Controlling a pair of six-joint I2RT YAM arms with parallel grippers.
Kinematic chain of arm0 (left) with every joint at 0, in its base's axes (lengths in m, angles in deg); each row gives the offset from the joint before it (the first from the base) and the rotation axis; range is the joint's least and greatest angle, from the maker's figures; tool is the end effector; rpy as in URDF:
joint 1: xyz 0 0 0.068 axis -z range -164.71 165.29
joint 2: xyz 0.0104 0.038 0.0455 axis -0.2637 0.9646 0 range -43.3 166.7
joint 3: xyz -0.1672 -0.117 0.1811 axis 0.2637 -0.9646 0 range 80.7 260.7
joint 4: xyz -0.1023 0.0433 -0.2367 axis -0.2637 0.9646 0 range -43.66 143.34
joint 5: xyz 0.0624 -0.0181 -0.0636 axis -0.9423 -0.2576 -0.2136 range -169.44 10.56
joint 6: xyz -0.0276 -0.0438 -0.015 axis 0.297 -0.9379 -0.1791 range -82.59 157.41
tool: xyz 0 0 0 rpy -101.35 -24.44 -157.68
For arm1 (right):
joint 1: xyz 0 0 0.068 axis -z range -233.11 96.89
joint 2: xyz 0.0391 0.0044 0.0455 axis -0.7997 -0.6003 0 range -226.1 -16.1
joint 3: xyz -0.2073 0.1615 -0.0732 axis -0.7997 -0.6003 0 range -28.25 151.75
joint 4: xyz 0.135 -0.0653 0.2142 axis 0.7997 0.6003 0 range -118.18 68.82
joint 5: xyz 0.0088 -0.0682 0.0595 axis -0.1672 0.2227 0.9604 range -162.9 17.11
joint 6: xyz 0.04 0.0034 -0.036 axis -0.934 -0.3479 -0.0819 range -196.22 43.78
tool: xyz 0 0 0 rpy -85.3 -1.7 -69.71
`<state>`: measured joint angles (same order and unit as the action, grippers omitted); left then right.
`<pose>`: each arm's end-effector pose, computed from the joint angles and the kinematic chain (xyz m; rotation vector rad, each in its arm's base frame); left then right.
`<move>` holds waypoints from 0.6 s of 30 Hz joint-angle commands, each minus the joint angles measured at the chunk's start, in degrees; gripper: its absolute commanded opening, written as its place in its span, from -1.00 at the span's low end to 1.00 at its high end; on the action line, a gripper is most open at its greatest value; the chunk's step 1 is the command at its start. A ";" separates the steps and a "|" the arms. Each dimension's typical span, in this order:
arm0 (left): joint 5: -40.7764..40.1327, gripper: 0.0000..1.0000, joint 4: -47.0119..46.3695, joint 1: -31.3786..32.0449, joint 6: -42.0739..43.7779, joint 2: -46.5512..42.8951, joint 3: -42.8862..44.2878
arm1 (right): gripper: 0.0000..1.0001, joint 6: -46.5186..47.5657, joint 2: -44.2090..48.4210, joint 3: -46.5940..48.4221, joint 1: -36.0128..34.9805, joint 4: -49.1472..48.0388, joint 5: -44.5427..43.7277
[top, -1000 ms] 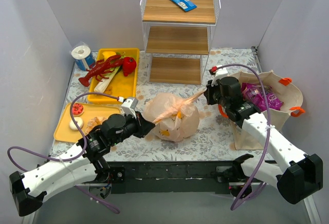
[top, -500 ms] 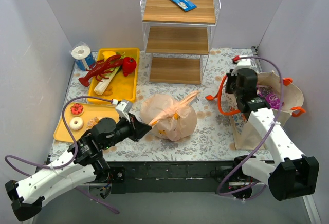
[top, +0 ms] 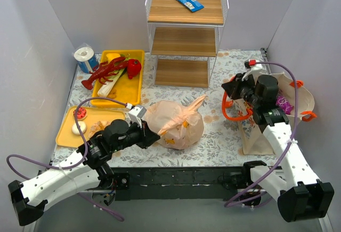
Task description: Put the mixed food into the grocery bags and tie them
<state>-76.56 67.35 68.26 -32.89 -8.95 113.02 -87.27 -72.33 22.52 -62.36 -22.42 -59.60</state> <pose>0.0888 -0.1207 0.2710 -0.3058 2.2576 -1.3526 0.2251 0.0450 0.3482 -0.1420 1.7787 0.4609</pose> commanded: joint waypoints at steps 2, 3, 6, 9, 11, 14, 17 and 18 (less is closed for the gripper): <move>3.10 -1.00 0.08 -0.32 1.40 1.77 0.82 | -0.41 -12.06 5.59 -5.85 -3.21 -7.68 13.51; 3.19 -1.00 -0.10 -0.24 1.40 1.77 0.73 | -0.23 -14.59 6.56 -6.29 -3.75 -8.21 13.77; 3.10 -1.00 -0.36 -0.24 1.31 1.60 0.56 | -0.09 -19.08 7.88 -8.22 -7.69 -10.50 13.42; 2.93 -1.00 -0.27 -0.32 1.40 1.25 0.56 | 0.66 -23.74 8.41 -11.99 -11.92 -11.47 8.34; 2.75 -1.00 -0.19 -0.32 1.40 0.99 0.56 | 0.76 -28.22 8.06 -15.85 -13.59 -13.40 7.01; 2.58 -1.00 -0.27 -0.24 1.40 0.37 0.47 | 0.85 -31.66 7.19 -18.94 -15.34 -14.90 3.85; 2.49 -1.00 -0.19 -0.32 1.40 -0.24 0.47 | 0.86 -32.63 7.18 -19.91 -15.79 -15.33 0.24; 2.49 -1.00 -0.19 -0.32 1.40 -0.33 0.47 | 0.86 -32.89 7.45 -20.70 -15.79 -15.95 -0.37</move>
<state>-74.33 67.33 68.26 -32.43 -8.12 113.02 -115.60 -65.73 2.87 -77.55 -32.94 -54.63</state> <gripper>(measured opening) 0.020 0.927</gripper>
